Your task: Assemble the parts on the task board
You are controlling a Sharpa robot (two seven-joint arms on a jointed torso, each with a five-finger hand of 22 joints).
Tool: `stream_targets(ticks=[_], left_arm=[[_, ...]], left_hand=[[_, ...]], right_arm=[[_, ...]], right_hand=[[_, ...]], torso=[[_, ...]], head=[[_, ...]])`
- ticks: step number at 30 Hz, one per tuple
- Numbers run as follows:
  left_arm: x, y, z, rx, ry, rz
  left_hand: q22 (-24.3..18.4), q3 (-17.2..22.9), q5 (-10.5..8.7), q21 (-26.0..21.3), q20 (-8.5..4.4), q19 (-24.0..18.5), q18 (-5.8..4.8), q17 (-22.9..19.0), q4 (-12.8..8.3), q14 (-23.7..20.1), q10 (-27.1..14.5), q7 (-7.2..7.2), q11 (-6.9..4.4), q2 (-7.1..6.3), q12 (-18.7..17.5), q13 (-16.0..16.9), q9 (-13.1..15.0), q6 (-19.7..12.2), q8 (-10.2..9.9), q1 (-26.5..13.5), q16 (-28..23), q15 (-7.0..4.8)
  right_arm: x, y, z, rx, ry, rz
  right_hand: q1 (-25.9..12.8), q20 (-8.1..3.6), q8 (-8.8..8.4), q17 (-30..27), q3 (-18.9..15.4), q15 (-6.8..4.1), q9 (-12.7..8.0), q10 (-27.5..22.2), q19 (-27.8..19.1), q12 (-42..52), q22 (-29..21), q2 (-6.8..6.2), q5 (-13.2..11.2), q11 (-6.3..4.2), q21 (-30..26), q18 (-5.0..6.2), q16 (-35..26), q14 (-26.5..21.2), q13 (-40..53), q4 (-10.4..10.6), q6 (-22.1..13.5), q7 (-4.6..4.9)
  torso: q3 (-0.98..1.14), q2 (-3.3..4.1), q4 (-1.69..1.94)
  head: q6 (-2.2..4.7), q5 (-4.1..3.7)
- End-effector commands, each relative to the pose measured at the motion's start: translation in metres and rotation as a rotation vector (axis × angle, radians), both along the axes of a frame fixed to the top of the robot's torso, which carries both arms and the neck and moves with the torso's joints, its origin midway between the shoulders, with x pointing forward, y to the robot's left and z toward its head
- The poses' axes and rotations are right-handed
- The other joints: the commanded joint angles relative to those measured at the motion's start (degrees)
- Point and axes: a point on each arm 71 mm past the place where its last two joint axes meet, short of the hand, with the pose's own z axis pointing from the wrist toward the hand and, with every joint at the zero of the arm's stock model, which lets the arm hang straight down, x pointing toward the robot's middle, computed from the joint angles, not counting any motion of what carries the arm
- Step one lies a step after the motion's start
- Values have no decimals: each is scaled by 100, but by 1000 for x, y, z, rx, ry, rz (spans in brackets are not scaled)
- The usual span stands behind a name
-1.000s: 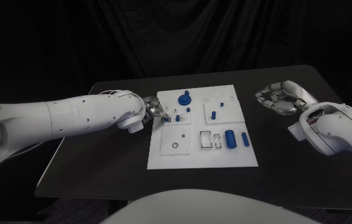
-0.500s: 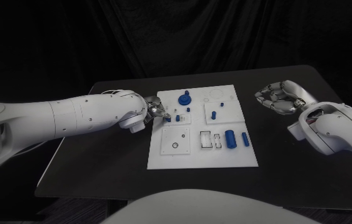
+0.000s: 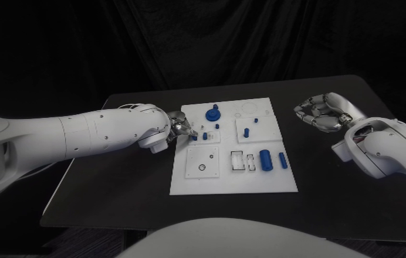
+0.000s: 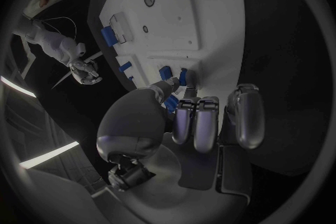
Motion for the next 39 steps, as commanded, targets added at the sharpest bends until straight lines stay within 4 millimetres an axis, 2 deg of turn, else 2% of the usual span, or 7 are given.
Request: stream_targets(ticks=[1, 10, 18, 28, 29, 32, 39], left_arm=[[-2, -1, -3, 2, 22, -1], [-3, -1, -4, 9, 45, -11], [-4, 1, -5, 17, 57, -10], [-3, 3, -6, 26, 64, -3], [-3, 3, -6, 25, 63, -3], [-3, 3, -6, 23, 61, -5], [-2, 2, -6, 12, 51, -13]], left_hand=[[1070, -62, -125, -23, -1, 14, 62, 1510, 39, 605, 598, -3, -7, 5, 21, 1510, -17, -24, -3, -37, -7, -39], [1074, -497, -496, -35, 15, 21, 61, 1510, 253, 605, 598, 28, 19, -98, 21, 1510, -45, -57, -22, -201, -7, -18], [1063, -990, -646, -84, 41, 7, 70, 1510, 568, 605, 598, 67, 53, -117, 21, 1510, -81, -82, -44, -433, -7, 11], [1035, -1420, -696, -184, 74, -36, 91, 1510, 959, 605, 598, 99, 86, 2, 21, 1510, -37, -189, -16, -623, -7, 44], [1035, -1641, -794, -191, 78, -36, 93, 1510, 1216, 605, 598, 100, 90, 47, 21, 1510, -7, -202, 21, -799, -7, 50], [1028, -1887, -913, -218, 87, -45, 96, 1510, 1424, 605, 598, 101, 99, 176, 21, 1510, 27, -224, 65, -973, -7, 45], [1025, -2247, -1014, -238, 89, -52, 101, 1510, 1443, 605, 598, 107, 101, 385, 21, 1510, 59, -246, 119, -1284, -7, 58]], right_arm=[[0, 0, -1, -6, 8, -2], [0, 0, -2, -10, 20, -4], [0, 0, -3, -12, 27, -4], [0, -1, -4, -14, 32, -5], [0, -1, -4, -14, 32, -5], [0, 0, -4, -15, 34, -4], [0, 0, -5, -15, 37, -2]], right_hand=[[-24, -6, 35, 464, 23, 33, -9, -15, -43, -16, 667, -52, 38, -10, -14, 50, -21, 80, -8, -9, -42, 19], [-34, -5, 36, 463, 20, 34, -10, -20, -46, -19, 665, -56, 38, -8, -24, 52, -22, 79, -14, -3, -46, 20], [-46, -5, 37, 459, 17, 35, -12, -22, -46, -20, 665, -60, 38, -7, -24, 51, -25, 78, -16, 4, -48, 21], [-67, -3, 40, 459, 11, 37, -15, -29, -49, -22, 663, -71, 39, -5, -32, 52, -25, 77, -23, 16, -53, 22], [-67, -3, 40, 459, 11, 37, -15, -29, -49, -22, 663, -71, 39, -5, -32, 52, -25, 77, -23, 16, -53, 22], [-67, -3, 40, 459, 11, 37, -15, -29, -49, -22, 663, -71, 39, -5, -32, 52, -25, 77, -23, 16, -53, 22], [-74, -3, 42, 456, 11, 37, -16, -27, -50, -21, 662, -72, 41, -5, -36, 53, -27, 76, -21, 21, -54, 22]], torso=[[0, 2, 1], [0, 2, 5], [-1, -1, 6], [-2, 2, 7], [-2, 1, 5], [-2, 0, 4], [-1, 2, 3]], head=[[0, -4], [0, 2], [0, 8], [0, 6], [0, 7], [0, 12], [0, 26]])
